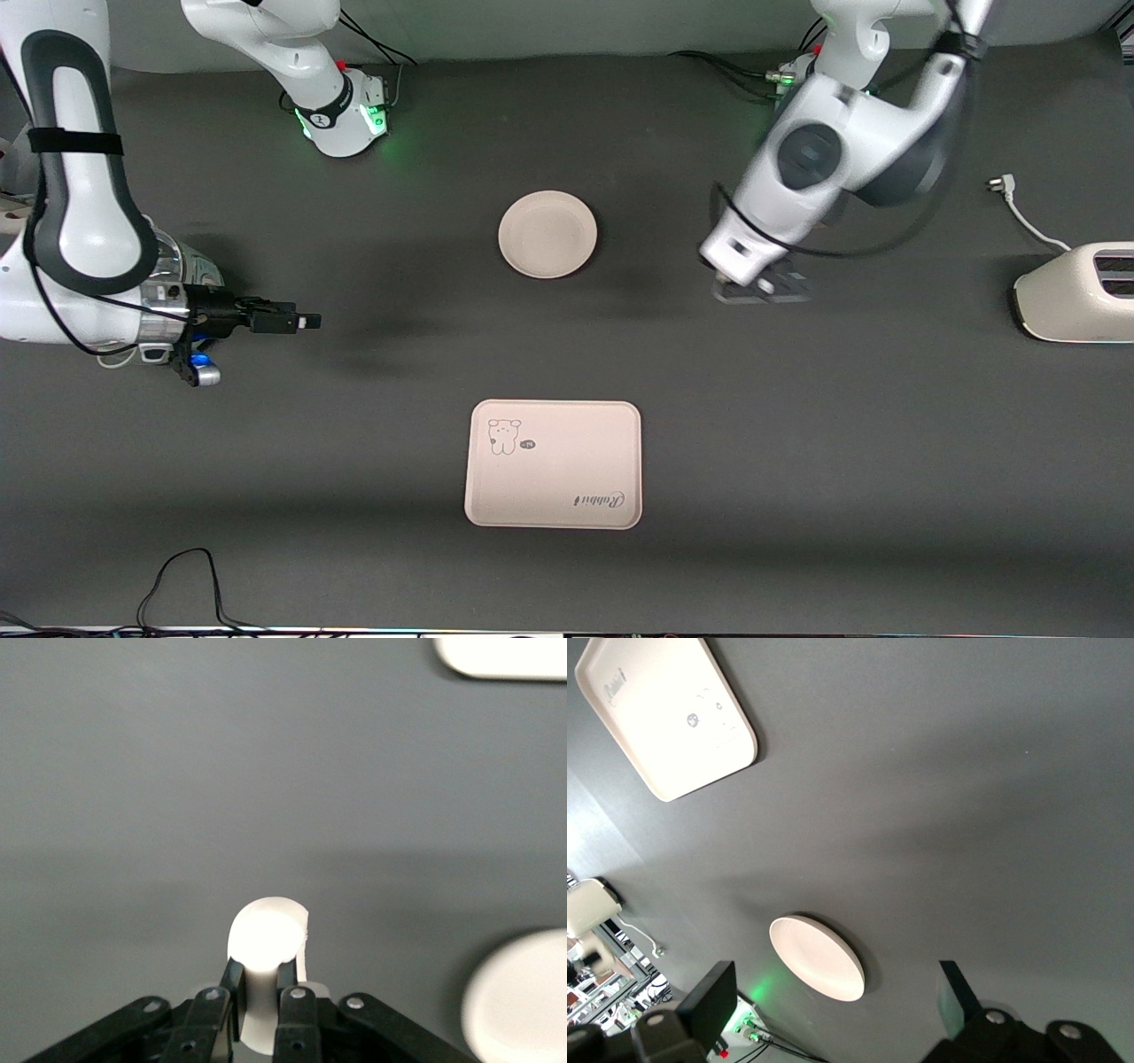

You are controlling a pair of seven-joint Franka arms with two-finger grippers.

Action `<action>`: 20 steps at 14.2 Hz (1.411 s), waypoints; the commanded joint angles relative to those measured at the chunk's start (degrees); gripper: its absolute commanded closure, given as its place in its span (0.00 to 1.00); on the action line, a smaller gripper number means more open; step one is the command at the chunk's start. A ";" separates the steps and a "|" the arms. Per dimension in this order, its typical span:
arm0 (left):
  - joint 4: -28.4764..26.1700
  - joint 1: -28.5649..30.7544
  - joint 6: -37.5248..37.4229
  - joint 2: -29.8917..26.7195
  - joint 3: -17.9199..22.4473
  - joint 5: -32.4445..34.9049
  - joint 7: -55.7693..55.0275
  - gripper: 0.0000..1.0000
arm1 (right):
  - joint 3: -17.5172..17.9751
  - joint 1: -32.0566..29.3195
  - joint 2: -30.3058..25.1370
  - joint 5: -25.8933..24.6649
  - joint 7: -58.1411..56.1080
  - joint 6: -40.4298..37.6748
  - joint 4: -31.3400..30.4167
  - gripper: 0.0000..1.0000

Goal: Place bun in plate and plate on tray
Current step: 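Carry the bun with the left gripper over the white plate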

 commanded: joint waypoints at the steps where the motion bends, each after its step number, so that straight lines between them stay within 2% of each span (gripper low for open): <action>1: -0.21 -2.66 3.99 0.60 -4.51 -1.92 -9.23 0.88 | -0.20 1.57 -1.71 1.50 0.02 2.44 -3.27 0.00; 5: -0.04 -12.58 12.34 5.69 -4.97 -1.57 -22.42 0.84 | -0.21 1.58 -2.23 1.50 -1.30 2.53 -5.64 0.00; 7: 0.14 -16.80 16.21 9.29 -4.88 1.05 -28.76 0.83 | -0.12 1.75 -3.11 1.59 -1.30 2.44 -6.35 0.00; 8: 0.14 -19.00 18.32 11.40 -4.79 4.11 -33.40 0.83 | -0.12 1.75 -3.64 2.63 -1.39 2.36 -6.44 0.00; 9: 1.36 -20.94 19.64 14.90 -4.71 10.41 -39.62 0.83 | -0.12 2.36 -3.82 3.43 -1.39 2.18 -6.53 0.00; 12: 8.12 -25.51 18.69 25.10 -4.35 24.76 -53.09 0.83 | -0.12 4.56 -3.91 5.44 -1.39 2.27 -7.93 0.00; 14: 11.46 -26.84 18.52 29.94 -4.35 31.01 -59.52 0.82 | -0.03 5.61 -4.08 7.12 -1.39 2.09 -8.29 0.00; 16: 12.27 -28.41 18.60 31.71 -3.74 32.53 -61.65 0.79 | -0.12 6.50 -4.34 9.32 -1.48 2.18 -8.02 0.00; 18: 13.14 -33.06 18.60 31.81 0.54 32.62 -64.11 0.75 | -0.03 6.50 -4.61 9.41 -1.47 2.44 -6.97 0.00; 20: 13.41 -35.45 19.21 32.68 3.28 32.62 -64.29 0.62 | 0.06 6.58 -3.91 9.41 -1.39 2.44 -5.04 0.00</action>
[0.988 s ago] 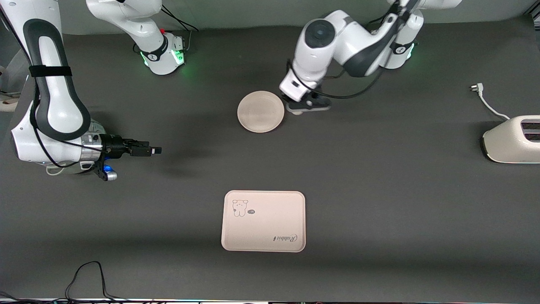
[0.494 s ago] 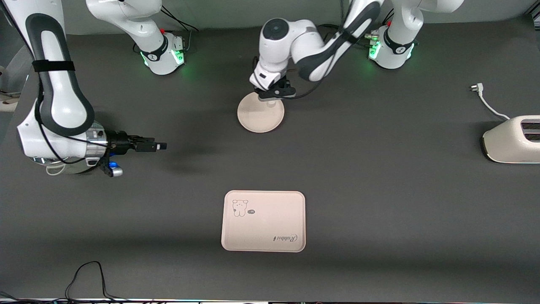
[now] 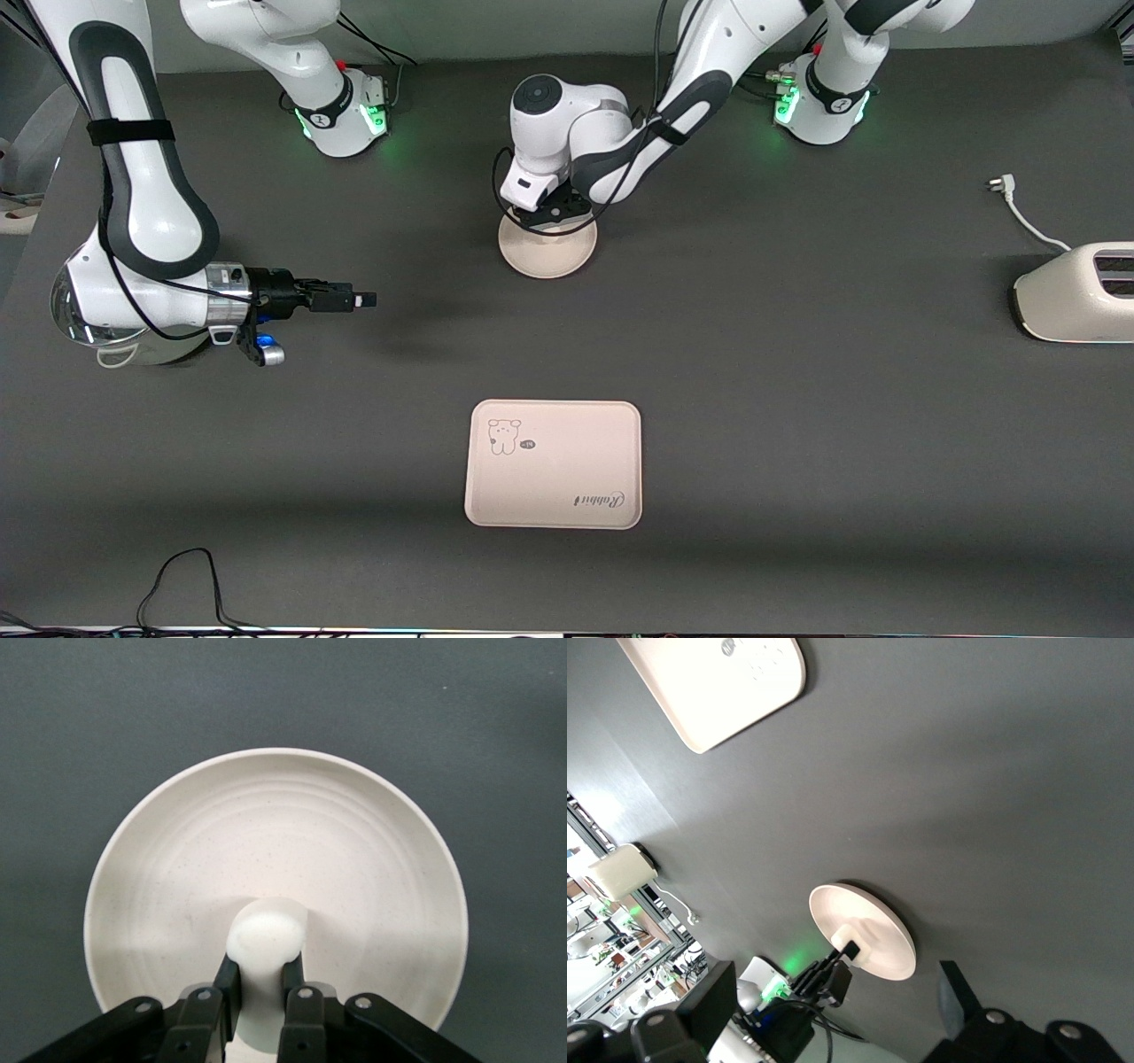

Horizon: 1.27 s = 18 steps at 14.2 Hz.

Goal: Place bun in plate and plate on tray
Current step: 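Lower the bun onto the plate and open the left gripper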

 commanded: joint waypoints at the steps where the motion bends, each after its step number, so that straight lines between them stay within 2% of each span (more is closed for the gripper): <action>1: 1.67 -4.05 0.17 1.09 3.47 1.21 -2.50 0.55 | -0.28 0.48 -1.00 1.35 -0.94 0.42 1.10 0.00; 2: 1.67 -4.14 0.08 1.18 3.47 1.21 -2.50 0.50 | -0.45 0.40 -1.53 1.27 -1.02 0.16 1.45 0.00; 3: 1.67 -4.05 -0.09 1.18 3.47 1.29 -2.50 0.40 | -0.54 0.31 -1.88 1.27 -1.11 0.07 2.15 0.00; 5: 1.67 -4.05 -0.71 1.01 3.47 2.34 -2.50 0.01 | -0.63 0.22 -1.10 1.27 -1.11 0.07 4.34 0.00; 7: 2.02 -3.62 -0.97 0.57 3.47 2.70 -1.89 0.00 | -0.63 -0.13 -0.31 1.18 -1.02 0.16 5.84 0.00; 11: 7.28 -2.91 -6.85 -0.40 3.30 2.70 -1.45 0.00 | -0.80 -0.92 2.15 0.48 -1.20 0.07 7.96 0.00; 16: 8.96 1.30 -9.15 -2.42 2.68 1.56 7.58 0.00 | -1.33 -1.63 2.51 0.39 -1.20 -0.81 8.14 0.00; 18: 9.40 4.80 -12.99 -4.35 1.03 -0.79 14.42 0.00 | -1.77 -1.54 2.68 0.39 -1.37 -3.77 7.78 0.00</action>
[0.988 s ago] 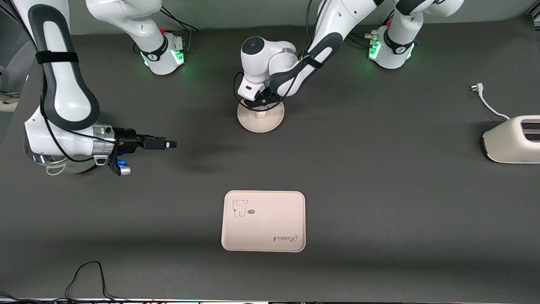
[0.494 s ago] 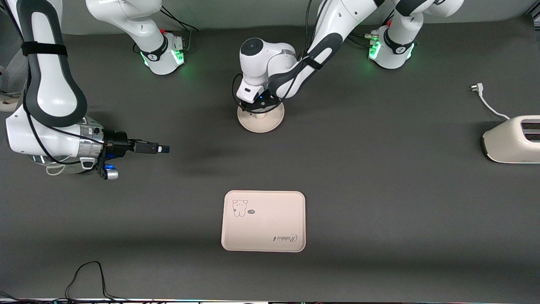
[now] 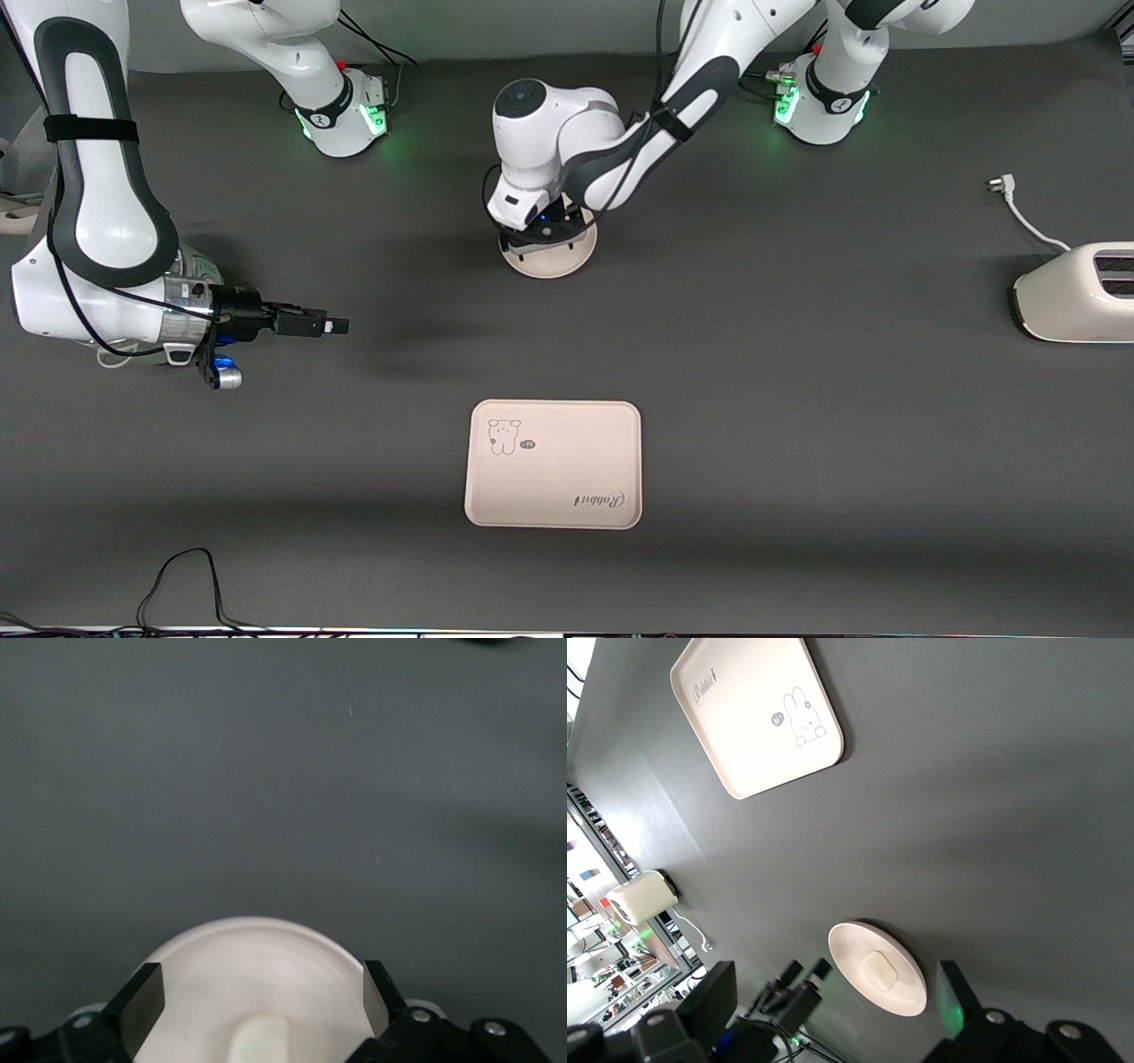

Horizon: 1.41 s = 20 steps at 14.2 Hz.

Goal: Place bun in plate and plate on tray
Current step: 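Raise the left gripper and return it to its side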

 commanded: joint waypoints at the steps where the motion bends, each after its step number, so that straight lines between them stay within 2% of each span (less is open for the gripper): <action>1: 1.39 6.55 -6.83 -4.12 -3.53 -4.69 11.59 0.00 | -0.56 0.01 0.91 0.37 -0.96 -4.06 0.77 0.00; 3: 5.43 13.15 -15.42 -6.75 -6.27 -9.10 24.85 0.00 | -0.56 0.45 0.74 0.37 -1.40 -4.24 -1.33 0.00; 5: 10.26 16.94 -22.64 -8.43 -6.36 -11.57 34.02 0.00 | -0.56 0.89 -0.05 0.37 -4.27 -4.07 -5.18 0.00; 6: 12.20 18.96 -25.37 -8.78 -6.45 -11.92 36.93 0.00 | -0.56 0.89 -0.06 0.46 -9.43 -3.81 -7.56 0.00; 8: 15.28 22.65 -29.78 -10.45 -6.45 -12.01 42.03 0.00 | -0.91 0.54 -0.05 0.99 -14.75 -2.67 -12.22 0.00; 10: 17.13 27.21 -30.50 -12.82 -5.75 -15.85 49.48 0.00 | -1.27 1.15 -0.32 0.90 -14.67 -0.83 -14.69 0.00; 11: 17.14 29.76 -30.67 -15.61 -4.10 -19.97 55.44 0.00 | -1.27 1.68 -0.58 0.90 -14.76 1.36 -16.53 0.00; 13: 15.65 30.40 -31.72 -19.14 2.74 -23.87 65.91 0.00 | -1.26 4.21 -0.84 0.99 -14.58 5.58 -18.73 0.00; 17: 13.63 30.49 -36.73 -25.30 14.26 -24.41 85.00 0.00 | -1.18 8.35 -1.37 1.34 -14.15 14.29 -22.52 0.00; 20: 8.72 30.58 -33.42 -28.47 23.31 -25.02 97.38 0.00 | -1.18 8.62 -1.46 1.52 -14.06 15.52 -24.01 0.00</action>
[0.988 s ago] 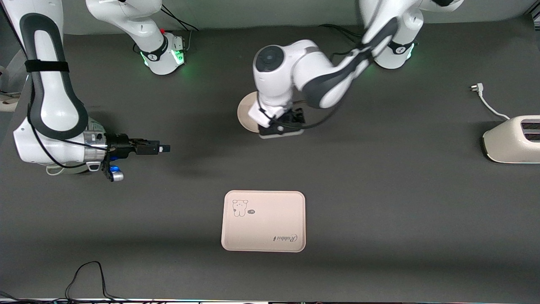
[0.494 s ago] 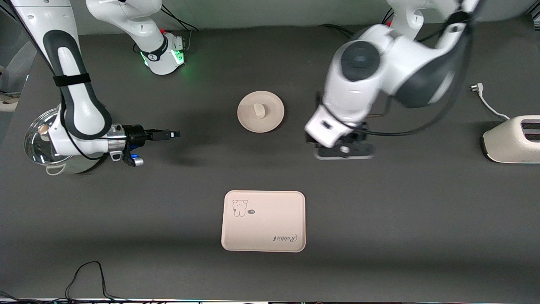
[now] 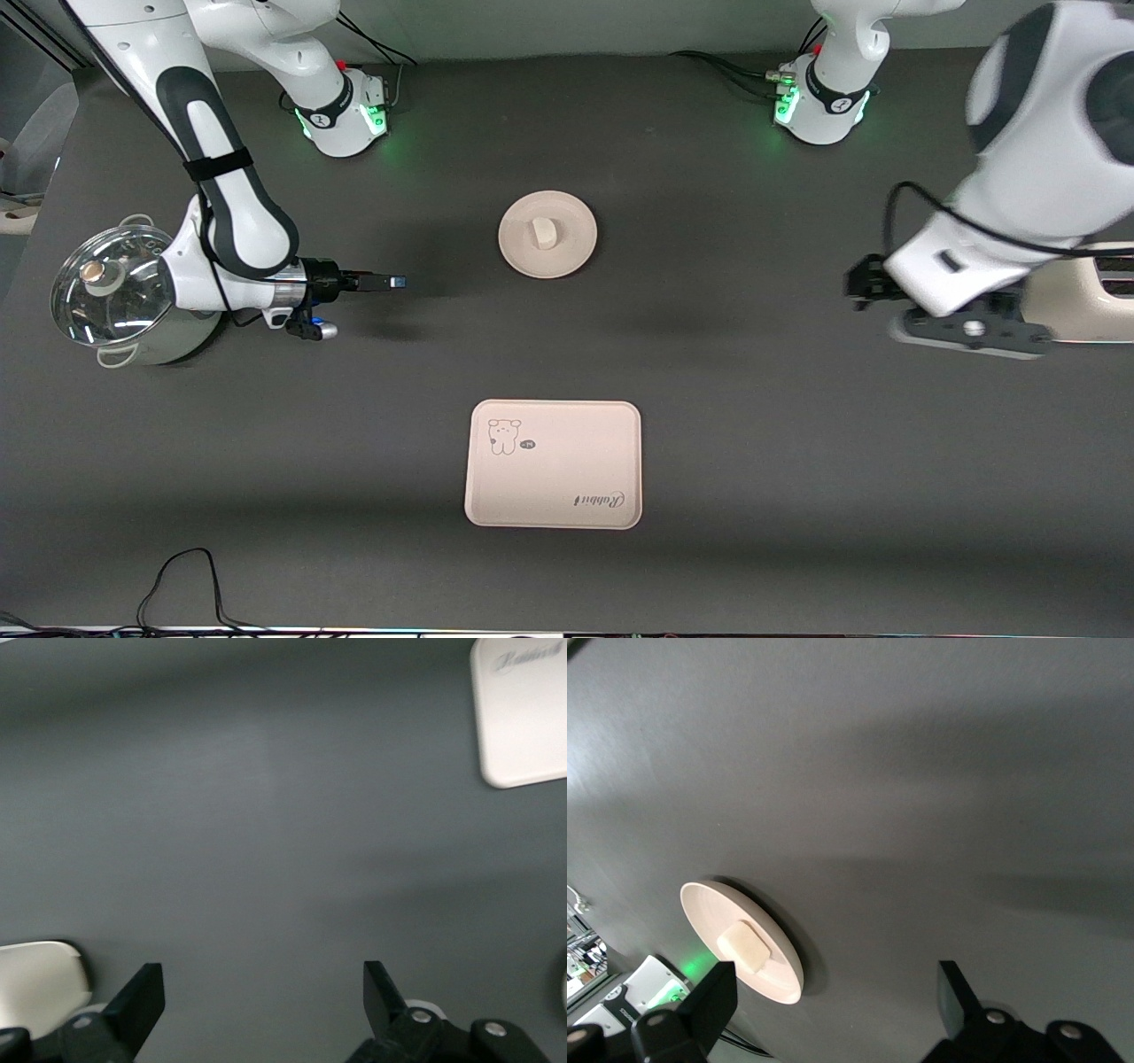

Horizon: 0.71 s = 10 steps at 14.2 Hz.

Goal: Place bun in plate and plate on tray
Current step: 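Raise the left gripper and return it to its side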

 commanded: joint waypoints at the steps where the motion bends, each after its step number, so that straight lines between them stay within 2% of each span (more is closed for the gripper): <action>1: -8.15 -0.47 5.08 -5.30 7.86 -2.02 11.15 0.00 | -0.52 1.07 -2.01 1.47 -0.47 3.28 -3.23 0.00; 4: -18.25 -0.39 13.61 -10.83 13.49 -2.82 13.82 0.00 | -0.60 3.53 -2.18 3.93 -0.47 5.13 -5.25 0.00; 5: -20.02 -0.21 14.15 -11.89 14.81 -3.51 13.82 0.00 | -0.60 4.14 -2.53 3.93 -0.47 5.92 -5.78 0.00; 7: -20.30 0.75 10.66 -13.57 15.00 -8.24 13.38 0.00 | -0.52 5.29 -2.62 4.20 -0.38 7.59 -6.92 0.00; 10: -19.60 0.76 6.17 -14.54 15.00 -9.32 10.41 0.00 | -0.60 9.06 -3.50 8.84 -0.47 9.87 -9.64 0.00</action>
